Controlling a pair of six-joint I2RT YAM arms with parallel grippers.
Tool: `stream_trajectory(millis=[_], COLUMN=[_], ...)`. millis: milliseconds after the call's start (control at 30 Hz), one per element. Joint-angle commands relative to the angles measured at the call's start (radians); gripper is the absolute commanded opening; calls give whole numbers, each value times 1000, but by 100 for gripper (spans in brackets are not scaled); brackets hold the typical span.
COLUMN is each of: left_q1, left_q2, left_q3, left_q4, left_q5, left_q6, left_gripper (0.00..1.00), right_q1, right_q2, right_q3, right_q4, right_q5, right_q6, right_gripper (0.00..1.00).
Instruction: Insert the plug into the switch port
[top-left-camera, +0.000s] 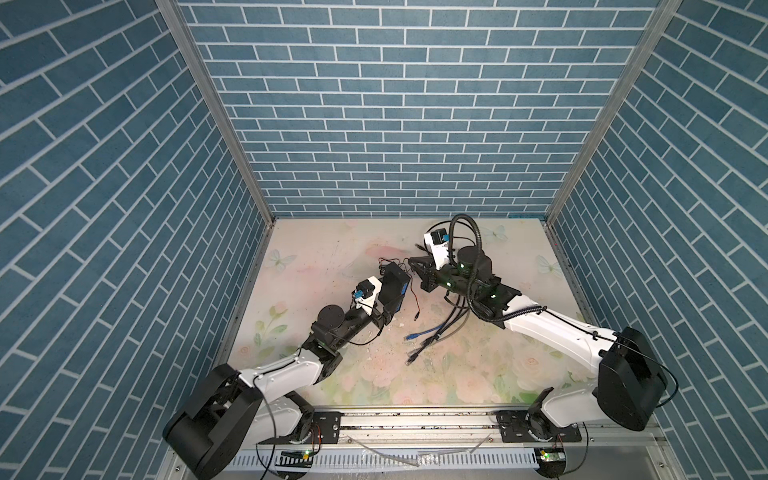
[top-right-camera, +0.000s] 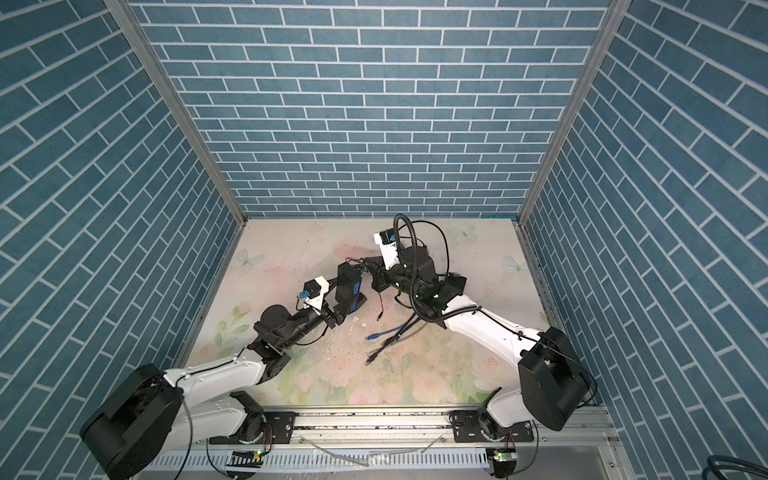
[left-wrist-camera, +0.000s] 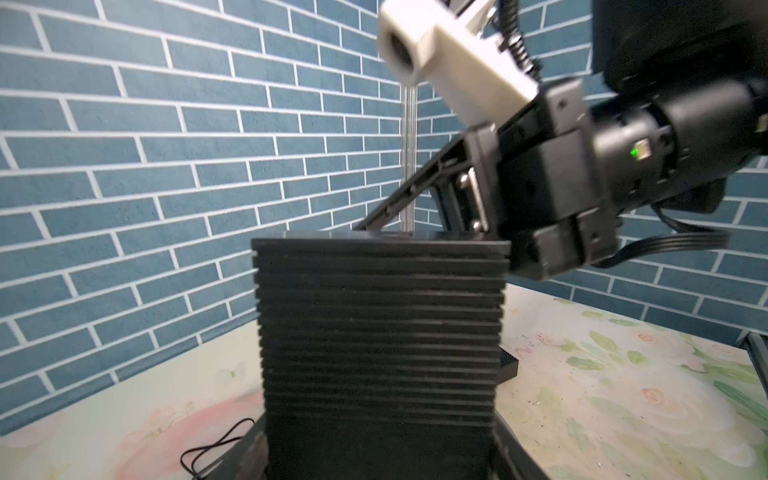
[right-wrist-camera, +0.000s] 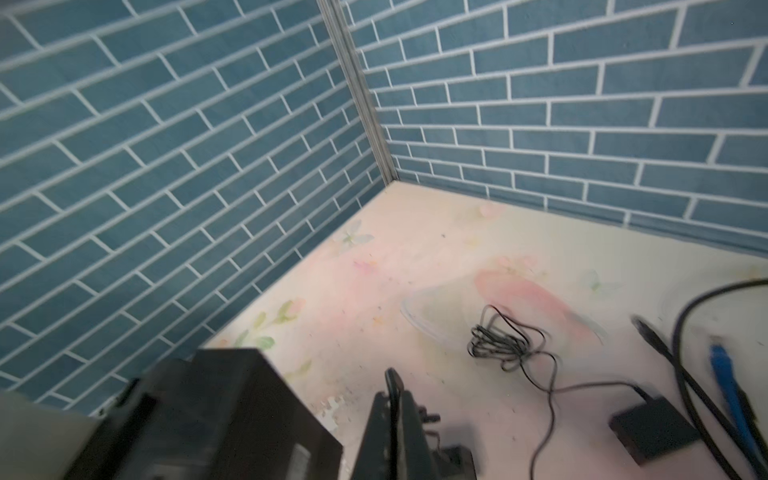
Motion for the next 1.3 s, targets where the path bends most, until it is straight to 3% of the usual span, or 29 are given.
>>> stream_trajectory(millis=[0, 367, 867, 1133, 1267], left_q1=[-2, 0, 0, 0, 0], left_q2=[-85, -352, -348, -373, -388], left_q3=[-29, -72, -96, -115, -126], left_q4=[-118, -375, -318, -310, -310], left_q5=[-22, -119, -117, -119, -120], left_q6=[44, 113, 128, 128, 129], left_gripper=[30, 31, 31, 31, 31], right_q1=[-13, -17, -21, -35, -41], right_q2=[30, 237, 527, 593, 607], right_q3=[90, 126, 355, 473, 517], right_q4=[-262, -674, -932, -1113, -1162], right_q5=[83, 117, 158, 156, 160], right_q6=[-78, -135, -172, -189, -190], right_gripper=[0, 0, 0, 29, 32])
